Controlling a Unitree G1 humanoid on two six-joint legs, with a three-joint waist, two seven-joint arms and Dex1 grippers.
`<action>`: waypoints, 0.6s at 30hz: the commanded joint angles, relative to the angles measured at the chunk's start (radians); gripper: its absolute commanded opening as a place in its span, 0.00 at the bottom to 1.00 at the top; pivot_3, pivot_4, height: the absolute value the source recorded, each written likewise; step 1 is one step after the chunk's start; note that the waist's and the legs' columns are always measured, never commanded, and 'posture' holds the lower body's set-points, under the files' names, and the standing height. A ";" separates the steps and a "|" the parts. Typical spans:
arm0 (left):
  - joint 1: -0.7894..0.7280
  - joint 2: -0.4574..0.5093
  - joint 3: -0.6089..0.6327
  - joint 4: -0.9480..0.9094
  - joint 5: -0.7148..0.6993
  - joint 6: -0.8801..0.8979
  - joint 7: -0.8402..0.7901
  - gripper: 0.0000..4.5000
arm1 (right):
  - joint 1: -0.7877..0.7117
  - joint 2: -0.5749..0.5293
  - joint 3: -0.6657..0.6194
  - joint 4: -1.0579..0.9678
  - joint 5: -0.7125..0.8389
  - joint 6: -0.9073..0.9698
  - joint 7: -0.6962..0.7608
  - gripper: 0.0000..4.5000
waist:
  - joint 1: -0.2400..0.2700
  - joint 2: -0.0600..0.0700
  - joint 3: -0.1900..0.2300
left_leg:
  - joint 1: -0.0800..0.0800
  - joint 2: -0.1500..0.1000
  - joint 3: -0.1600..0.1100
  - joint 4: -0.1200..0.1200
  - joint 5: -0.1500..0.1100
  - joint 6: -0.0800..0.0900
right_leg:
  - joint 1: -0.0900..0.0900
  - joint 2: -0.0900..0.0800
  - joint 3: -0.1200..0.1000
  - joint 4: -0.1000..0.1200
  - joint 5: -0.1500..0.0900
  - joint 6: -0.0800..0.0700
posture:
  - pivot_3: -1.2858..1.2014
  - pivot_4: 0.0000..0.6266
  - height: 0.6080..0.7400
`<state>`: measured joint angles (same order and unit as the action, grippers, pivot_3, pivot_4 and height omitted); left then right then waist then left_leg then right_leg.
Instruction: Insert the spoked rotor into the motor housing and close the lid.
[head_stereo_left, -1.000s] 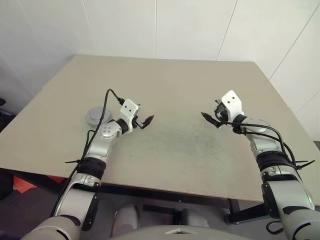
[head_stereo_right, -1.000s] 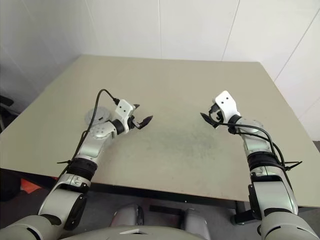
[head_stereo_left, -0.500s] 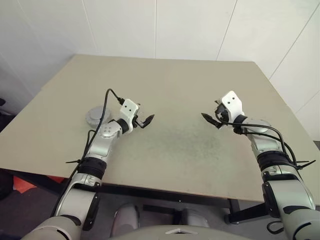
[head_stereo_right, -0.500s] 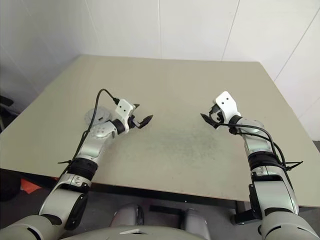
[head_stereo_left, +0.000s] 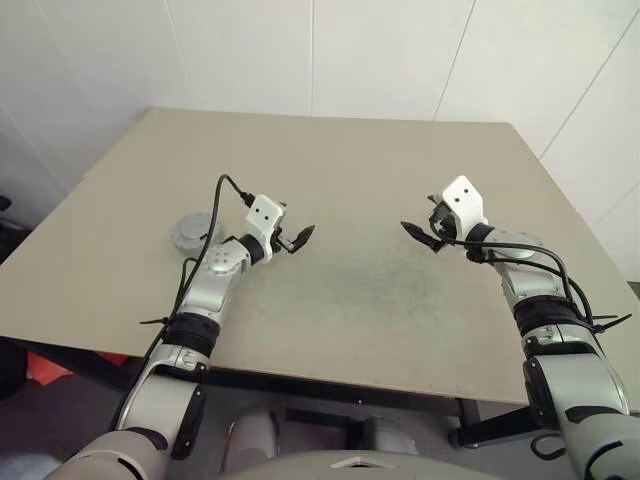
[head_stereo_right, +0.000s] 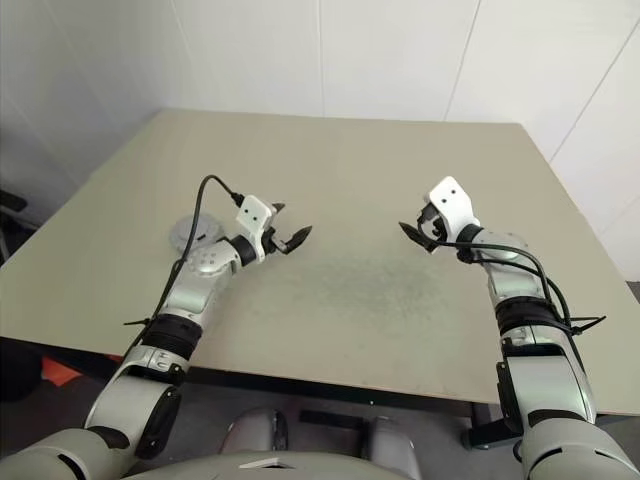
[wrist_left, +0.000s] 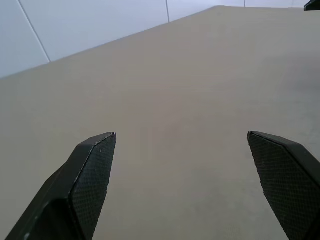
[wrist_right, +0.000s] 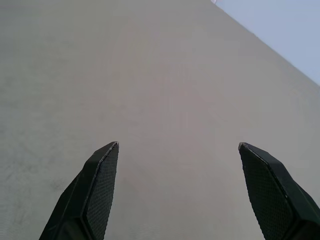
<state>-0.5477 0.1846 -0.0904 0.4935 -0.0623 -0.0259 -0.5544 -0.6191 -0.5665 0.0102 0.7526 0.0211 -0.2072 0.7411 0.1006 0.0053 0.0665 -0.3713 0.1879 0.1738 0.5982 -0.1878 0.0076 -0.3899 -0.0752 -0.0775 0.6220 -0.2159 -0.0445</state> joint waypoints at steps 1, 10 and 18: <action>-0.028 -0.006 -0.003 -0.013 0.003 -0.023 0.000 0.99 | 0.023 -0.031 -0.034 -0.067 0.018 0.016 -0.001 0.96 | 0.002 0.000 0.000 | 0.000 0.000 0.000 0.000 0.000 0.000 | 0.000 0.000 0.000 0.000 0.000 0.000 | 0.52 0.00 1.00; -0.045 -0.010 0.009 0.005 0.003 -0.041 0.003 0.99 | 0.003 -0.027 -0.042 -0.069 0.018 0.022 -0.020 0.96 | -0.004 0.000 0.000 | 0.000 0.000 0.000 0.000 0.000 0.000 | 0.000 0.000 0.000 -0.001 0.000 0.000 | 0.52 0.00 1.00; -0.048 -0.019 0.055 -0.020 0.006 -0.064 0.109 0.99 | 0.005 0.103 -0.110 -0.109 0.079 0.009 -0.190 0.96 | -0.005 0.000 0.000 | 0.000 0.000 0.000 -0.001 0.000 0.000 | -0.001 0.000 0.000 -0.001 0.000 0.000 | 0.52 0.00 1.00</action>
<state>-0.5753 0.1753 -0.0663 0.5114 -0.0542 -0.0593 -0.4983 -0.5885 -0.4972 -0.0640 0.7146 0.0503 -0.1906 0.6047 0.0958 0.0054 0.0666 -0.3715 0.1881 0.1744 0.5972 -0.1881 0.0080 -0.3910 -0.0753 -0.0774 0.6207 -0.2159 -0.0445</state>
